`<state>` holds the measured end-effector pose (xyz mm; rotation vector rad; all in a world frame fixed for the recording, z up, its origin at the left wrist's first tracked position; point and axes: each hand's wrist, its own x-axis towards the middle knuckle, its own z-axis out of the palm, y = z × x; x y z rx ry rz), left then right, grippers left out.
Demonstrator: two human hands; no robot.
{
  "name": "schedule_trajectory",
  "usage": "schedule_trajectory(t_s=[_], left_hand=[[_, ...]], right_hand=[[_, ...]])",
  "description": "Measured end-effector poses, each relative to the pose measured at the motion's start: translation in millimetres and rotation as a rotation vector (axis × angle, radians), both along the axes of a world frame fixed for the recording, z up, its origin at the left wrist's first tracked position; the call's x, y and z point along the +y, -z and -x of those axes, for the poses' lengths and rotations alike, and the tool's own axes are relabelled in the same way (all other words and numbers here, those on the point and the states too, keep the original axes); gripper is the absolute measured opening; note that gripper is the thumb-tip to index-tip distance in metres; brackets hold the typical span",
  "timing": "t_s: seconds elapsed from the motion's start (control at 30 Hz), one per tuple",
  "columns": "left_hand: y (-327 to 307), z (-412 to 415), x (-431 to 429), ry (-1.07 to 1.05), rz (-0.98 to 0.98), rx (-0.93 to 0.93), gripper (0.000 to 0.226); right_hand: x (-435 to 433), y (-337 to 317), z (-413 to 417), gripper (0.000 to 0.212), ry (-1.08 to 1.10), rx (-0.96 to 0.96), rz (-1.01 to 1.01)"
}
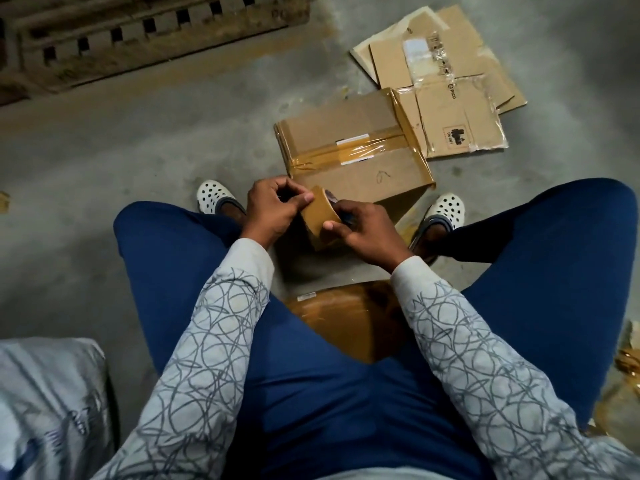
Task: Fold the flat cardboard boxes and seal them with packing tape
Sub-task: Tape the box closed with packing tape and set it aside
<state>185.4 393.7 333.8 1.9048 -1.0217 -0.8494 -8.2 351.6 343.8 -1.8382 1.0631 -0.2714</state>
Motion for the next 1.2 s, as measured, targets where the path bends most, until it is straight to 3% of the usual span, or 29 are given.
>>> schedule_trajectory(t_s=[0.17,0.4,0.53,0.77,0.97,1.2], left_hand=[[4,-3,-6,-0.046,0.006,-0.138,0.006],[10,-29,-26,0.122,-0.074,-0.105,0.010],[6,-44,-38,0.095,-0.032,-0.057,0.014],[-1,-92,-68,0.067,-0.060,-0.070,0.010],[5,-94,-103,0.207,-0.064,-0.042,0.007],[33,-108,-152,0.205,-0.100,-0.024,0.010]], right_hand=[[7,6,-11,0.037,0.033,-0.069,-0.061],[11,15,-20,0.038,0.099,-0.076,-0.072],[11,19,-22,0.034,0.168,-0.036,-0.061],[29,30,-14,0.022,0.268,-0.079,-0.293],[27,29,-23,0.007,0.257,-0.310,-0.562],[17,40,-28,0.016,0.478,-0.615,-0.630]])
